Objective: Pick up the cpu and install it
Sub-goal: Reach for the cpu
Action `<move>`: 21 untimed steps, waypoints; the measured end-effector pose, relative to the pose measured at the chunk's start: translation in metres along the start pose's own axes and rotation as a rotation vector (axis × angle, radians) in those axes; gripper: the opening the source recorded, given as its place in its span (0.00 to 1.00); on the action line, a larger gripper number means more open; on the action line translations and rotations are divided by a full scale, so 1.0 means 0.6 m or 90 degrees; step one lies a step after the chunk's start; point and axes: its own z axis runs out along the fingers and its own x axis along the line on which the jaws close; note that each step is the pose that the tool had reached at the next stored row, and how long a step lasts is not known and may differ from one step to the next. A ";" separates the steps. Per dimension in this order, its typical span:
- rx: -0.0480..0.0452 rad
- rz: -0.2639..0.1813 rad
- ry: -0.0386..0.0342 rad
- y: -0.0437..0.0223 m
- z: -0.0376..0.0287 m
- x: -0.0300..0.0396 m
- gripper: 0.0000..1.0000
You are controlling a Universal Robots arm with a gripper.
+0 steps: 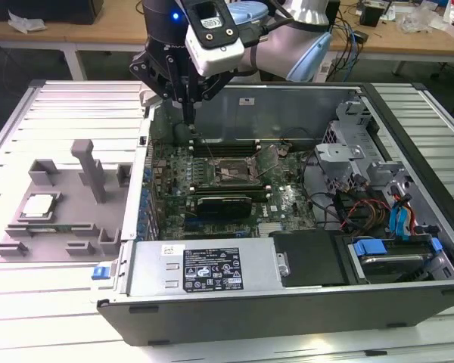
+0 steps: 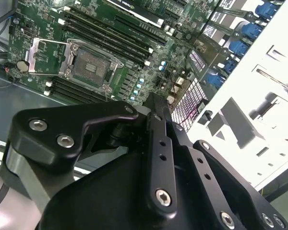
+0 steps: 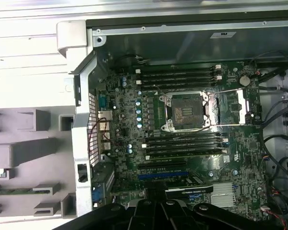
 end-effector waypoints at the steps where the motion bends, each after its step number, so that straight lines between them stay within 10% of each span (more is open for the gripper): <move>1: 0.0000 0.000 0.0000 0.000 0.000 0.000 0.11; 21: 0.0000 0.000 0.0000 -0.001 -0.001 0.029 0.11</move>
